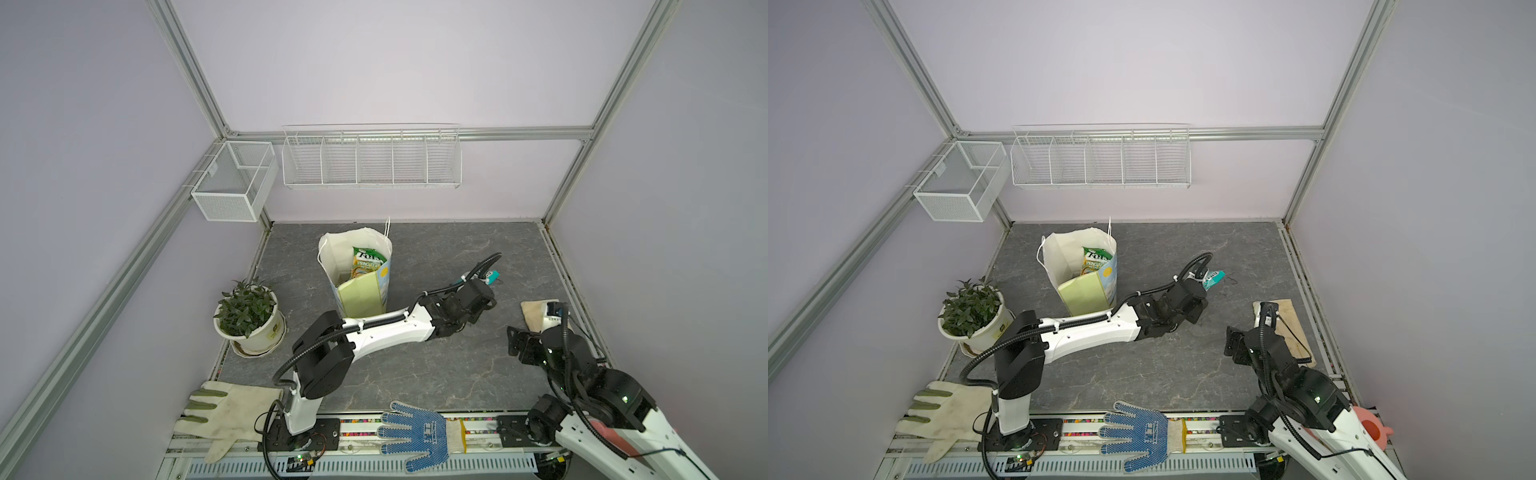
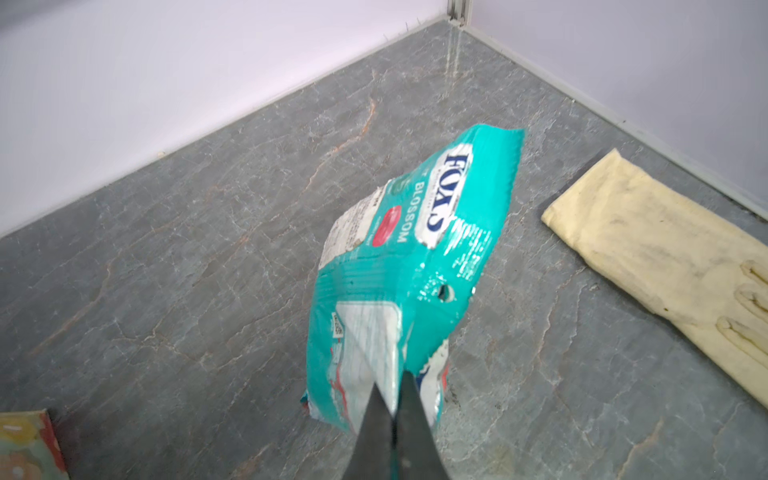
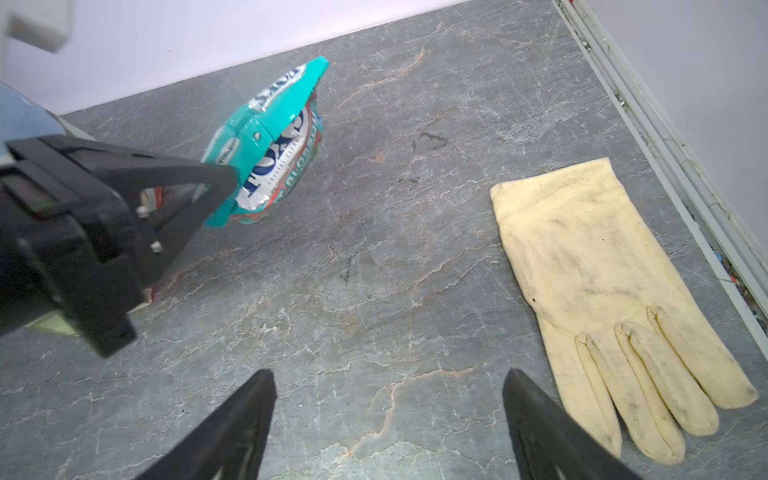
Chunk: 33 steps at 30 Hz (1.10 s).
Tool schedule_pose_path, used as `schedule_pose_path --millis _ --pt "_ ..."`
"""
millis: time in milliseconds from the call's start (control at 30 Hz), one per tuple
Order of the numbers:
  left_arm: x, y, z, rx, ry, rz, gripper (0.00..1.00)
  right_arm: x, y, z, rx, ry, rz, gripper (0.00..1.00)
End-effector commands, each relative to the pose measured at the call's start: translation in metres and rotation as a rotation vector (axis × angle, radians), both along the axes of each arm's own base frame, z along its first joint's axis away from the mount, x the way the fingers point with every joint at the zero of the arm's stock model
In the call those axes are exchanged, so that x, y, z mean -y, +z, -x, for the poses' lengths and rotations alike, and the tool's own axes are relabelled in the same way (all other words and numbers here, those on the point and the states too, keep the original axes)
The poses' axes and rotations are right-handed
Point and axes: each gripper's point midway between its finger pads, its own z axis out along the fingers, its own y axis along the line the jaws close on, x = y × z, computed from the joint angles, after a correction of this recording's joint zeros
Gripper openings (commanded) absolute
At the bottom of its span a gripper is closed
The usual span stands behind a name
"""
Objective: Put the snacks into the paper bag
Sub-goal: 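Lift the teal packet upward with the left gripper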
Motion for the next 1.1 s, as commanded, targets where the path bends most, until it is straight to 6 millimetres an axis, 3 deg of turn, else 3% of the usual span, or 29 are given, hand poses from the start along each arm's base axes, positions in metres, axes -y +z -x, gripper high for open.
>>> schedule_pose_path --millis 0,533,1067 --pt "-0.002 0.048 -0.003 0.07 0.003 0.105 0.0 -0.001 -0.008 0.0 -0.013 -0.007 -0.017 0.88" --pt "-0.024 0.125 0.01 0.173 -0.018 0.222 0.0 -0.013 -0.025 0.001 -0.06 0.024 -0.052 0.89" --pt "-0.054 0.173 0.02 0.248 -0.006 0.306 0.0 -0.027 -0.042 0.001 -0.121 0.06 -0.081 0.88"
